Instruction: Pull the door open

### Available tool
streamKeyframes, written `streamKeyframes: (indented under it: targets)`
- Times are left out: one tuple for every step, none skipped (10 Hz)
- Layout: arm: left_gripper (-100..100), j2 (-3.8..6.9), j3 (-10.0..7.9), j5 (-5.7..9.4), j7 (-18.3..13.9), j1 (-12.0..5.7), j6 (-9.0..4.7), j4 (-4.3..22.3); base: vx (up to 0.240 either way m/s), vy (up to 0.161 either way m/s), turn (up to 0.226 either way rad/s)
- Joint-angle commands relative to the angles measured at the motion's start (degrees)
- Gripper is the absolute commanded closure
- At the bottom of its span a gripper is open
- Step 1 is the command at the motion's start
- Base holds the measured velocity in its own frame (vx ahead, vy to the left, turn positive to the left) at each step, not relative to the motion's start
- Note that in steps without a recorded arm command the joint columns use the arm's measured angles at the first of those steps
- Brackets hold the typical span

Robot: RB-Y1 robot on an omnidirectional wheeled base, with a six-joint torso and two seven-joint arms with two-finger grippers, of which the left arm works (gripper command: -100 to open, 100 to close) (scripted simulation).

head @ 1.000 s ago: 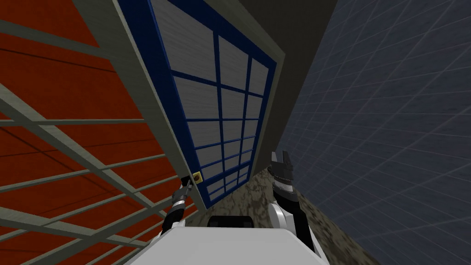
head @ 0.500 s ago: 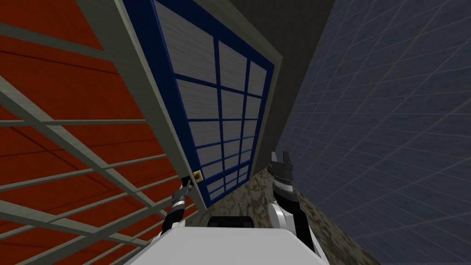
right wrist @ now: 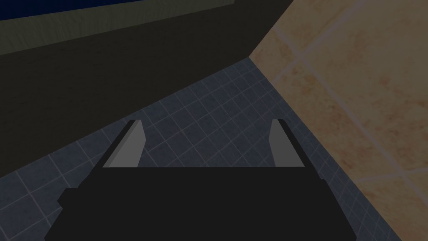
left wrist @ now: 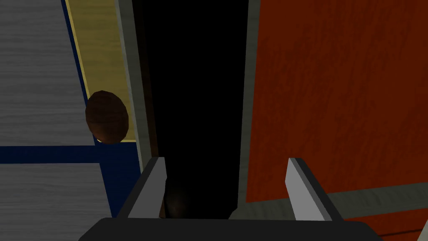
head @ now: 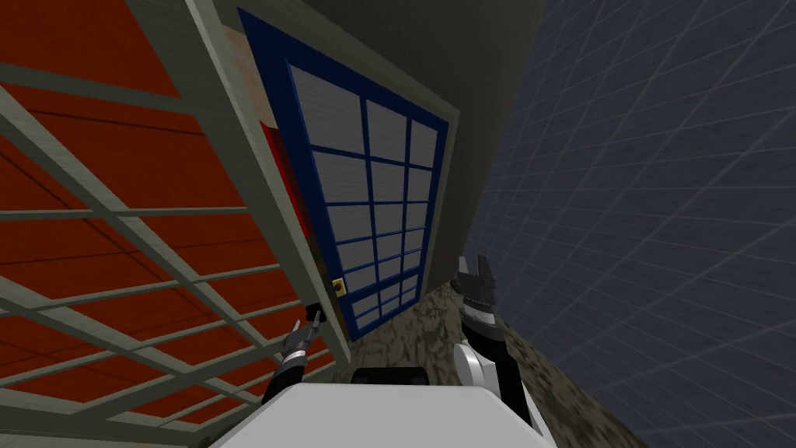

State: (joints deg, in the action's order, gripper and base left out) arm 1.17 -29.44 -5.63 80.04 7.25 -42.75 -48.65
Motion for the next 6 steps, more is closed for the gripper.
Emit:
streamKeyframes:
  targets:
    - [100, 0.85, -1.13, 0.54, -0.1, 0.22, -0.51, 1.9, -0.089, -0.012, 0.051]
    - [100, 1.34, -1.26, 1.38, -2.3, 1.61, -0.43, 2.3, -0.161, -0.022, 0.056]
    - [100, 1.47, -1.28, 1.6, -2.9, 1.96, -0.41, 2.4, -0.172, -0.046, 0.002]
    - [100, 1.72, -1.34, 2.03, -4.1, 2.65, -0.37, 2.6, -0.16, -0.067, 0.035]
    - [100, 1.72, -1.34, 2.03, -4.1, 2.65, -0.37, 1.6, -0.107, -0.049, 0.057]
    - [100, 1.72, -1.34, 2.03, -4.1, 2.65, -0.37, 0.4, -0.047, -0.013, 0.034]
